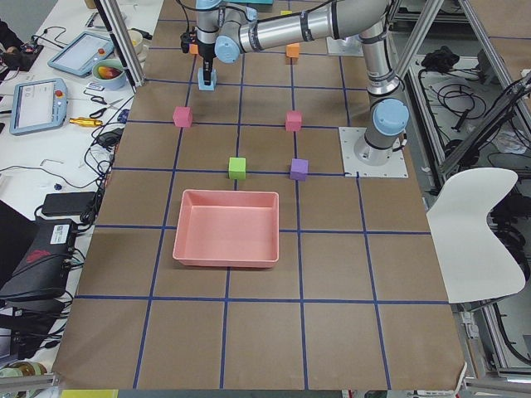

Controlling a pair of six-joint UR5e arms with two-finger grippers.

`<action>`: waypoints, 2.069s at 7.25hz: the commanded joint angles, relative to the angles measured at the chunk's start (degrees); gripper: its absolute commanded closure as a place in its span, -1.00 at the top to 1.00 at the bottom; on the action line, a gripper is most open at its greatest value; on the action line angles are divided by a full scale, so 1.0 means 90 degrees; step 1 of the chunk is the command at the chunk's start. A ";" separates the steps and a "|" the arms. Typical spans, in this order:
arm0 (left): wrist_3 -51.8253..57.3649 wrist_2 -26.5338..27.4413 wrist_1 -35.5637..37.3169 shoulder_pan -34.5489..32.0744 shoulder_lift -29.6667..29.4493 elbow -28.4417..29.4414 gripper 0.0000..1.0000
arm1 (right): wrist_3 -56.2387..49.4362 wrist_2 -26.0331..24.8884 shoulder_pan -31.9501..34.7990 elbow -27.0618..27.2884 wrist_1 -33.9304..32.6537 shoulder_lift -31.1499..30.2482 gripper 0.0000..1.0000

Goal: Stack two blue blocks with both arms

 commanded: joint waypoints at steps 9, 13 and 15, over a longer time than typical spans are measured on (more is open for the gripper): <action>-0.0772 0.0030 -0.0702 -0.1111 -0.1462 0.1570 -1.00 | -0.0335 -0.0315 -0.0391 0.2480 0.0592 -0.2675 1.00; -0.0586 0.0118 -0.0683 -0.1082 -0.1452 0.1609 -1.00 | -0.0383 -0.0315 -0.0391 0.2508 0.0215 -0.2695 1.00; -0.0596 0.0119 -0.0498 -0.1082 -0.1511 0.1609 -1.00 | -0.0345 -0.0315 -0.0401 0.2508 0.0186 -0.2695 1.00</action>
